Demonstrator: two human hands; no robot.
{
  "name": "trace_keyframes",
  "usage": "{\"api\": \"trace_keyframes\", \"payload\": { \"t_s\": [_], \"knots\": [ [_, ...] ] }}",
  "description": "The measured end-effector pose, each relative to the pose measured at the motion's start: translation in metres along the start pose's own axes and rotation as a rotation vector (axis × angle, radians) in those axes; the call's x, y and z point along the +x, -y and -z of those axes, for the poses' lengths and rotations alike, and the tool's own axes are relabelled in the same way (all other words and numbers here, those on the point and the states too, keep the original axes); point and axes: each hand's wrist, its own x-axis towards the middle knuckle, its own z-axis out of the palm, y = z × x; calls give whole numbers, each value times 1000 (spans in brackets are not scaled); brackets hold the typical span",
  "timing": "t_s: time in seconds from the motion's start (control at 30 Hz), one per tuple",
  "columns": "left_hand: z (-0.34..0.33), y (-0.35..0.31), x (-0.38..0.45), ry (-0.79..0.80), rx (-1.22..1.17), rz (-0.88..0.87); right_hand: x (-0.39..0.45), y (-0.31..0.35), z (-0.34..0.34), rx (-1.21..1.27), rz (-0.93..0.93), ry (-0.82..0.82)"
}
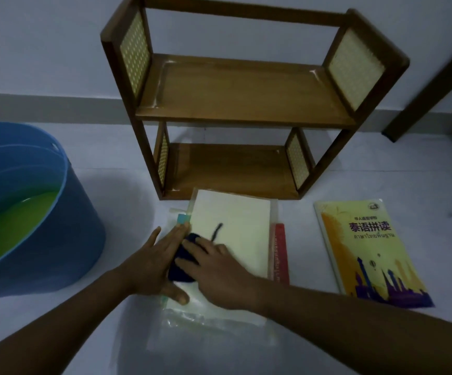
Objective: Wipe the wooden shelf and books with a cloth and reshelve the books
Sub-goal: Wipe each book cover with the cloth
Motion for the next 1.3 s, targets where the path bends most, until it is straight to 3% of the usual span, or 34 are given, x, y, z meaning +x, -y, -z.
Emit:
{"api": "trace_keyframes", "payload": {
  "t_s": [0.07,0.23,0.33,0.4,0.47,0.63,0.7,0.87,0.93,1.07,1.17,1.3],
  "knots": [
    [-1,0,1,14,18,6,0,-21,7,-7,31,-5],
    [-3,-1,1,49,47,46,-45,-116,25,-28,-514,-129],
    [-2,1,3,59,36,50,-100,-139,23,3,-735,-100],
    [-2,1,4,65,35,47,-131,-133,18,-40,-781,-72],
    [-2,0,4,66,49,42,-149,-114,13,-115,-650,-66],
    [1,-3,3,87,60,65,-153,-57,-4,-160,-22,174],
    [1,-4,3,88,71,72,-146,-51,-20,-224,49,203],
    [4,-8,1,132,6,76,-120,-58,-13,-128,251,-180],
    [12,-8,-1,52,-196,156,-111,-61,14,2,221,-228],
    [43,-7,-12,-326,-533,240,-89,-62,105,443,-36,-291],
    [64,-31,-8,-454,-608,203,-86,-52,188,679,-174,-306],
    [91,-84,3,-499,-795,122,-88,-54,245,855,-139,-325]
  ]
}}
